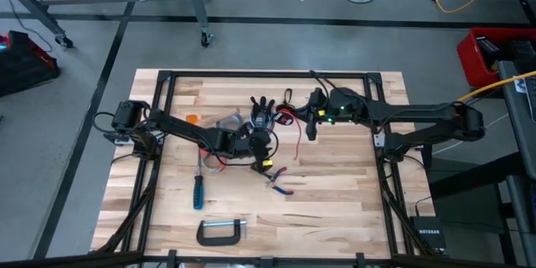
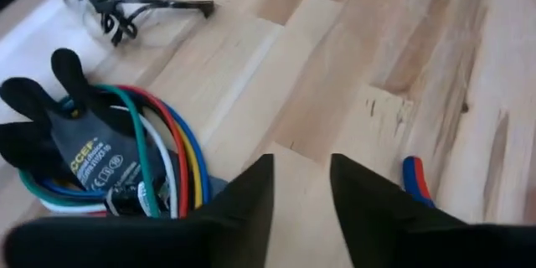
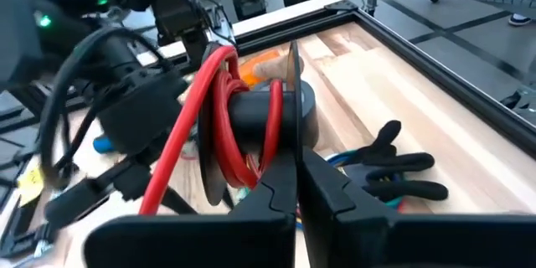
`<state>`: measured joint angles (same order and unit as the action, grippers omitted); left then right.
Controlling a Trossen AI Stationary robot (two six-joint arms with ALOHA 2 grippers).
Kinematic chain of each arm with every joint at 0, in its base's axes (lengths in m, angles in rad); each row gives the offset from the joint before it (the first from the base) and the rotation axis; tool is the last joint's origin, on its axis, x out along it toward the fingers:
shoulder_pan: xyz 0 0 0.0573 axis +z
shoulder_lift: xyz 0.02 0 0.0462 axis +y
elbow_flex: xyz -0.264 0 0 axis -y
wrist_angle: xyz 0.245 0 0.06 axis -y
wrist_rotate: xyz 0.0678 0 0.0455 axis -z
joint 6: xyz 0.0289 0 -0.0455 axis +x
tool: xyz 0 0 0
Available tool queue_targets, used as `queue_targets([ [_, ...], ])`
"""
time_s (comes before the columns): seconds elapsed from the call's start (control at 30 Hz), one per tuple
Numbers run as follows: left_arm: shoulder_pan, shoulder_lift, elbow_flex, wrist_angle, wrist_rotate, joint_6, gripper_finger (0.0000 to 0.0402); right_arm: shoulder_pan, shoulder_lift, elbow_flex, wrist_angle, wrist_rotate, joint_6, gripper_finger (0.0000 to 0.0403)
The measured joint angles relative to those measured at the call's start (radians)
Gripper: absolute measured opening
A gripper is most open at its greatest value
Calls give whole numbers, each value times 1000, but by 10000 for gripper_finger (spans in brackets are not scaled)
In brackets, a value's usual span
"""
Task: Coil cords
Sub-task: Coil the red wire onto the black spool
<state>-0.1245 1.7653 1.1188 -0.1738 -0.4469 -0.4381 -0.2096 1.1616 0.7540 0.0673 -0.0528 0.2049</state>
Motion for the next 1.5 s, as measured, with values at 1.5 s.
queue_targets([
  [1.5, 35, 12, -18, 448, 208, -65, 150, 0, -23, 0, -172, 184, -187, 1],
])
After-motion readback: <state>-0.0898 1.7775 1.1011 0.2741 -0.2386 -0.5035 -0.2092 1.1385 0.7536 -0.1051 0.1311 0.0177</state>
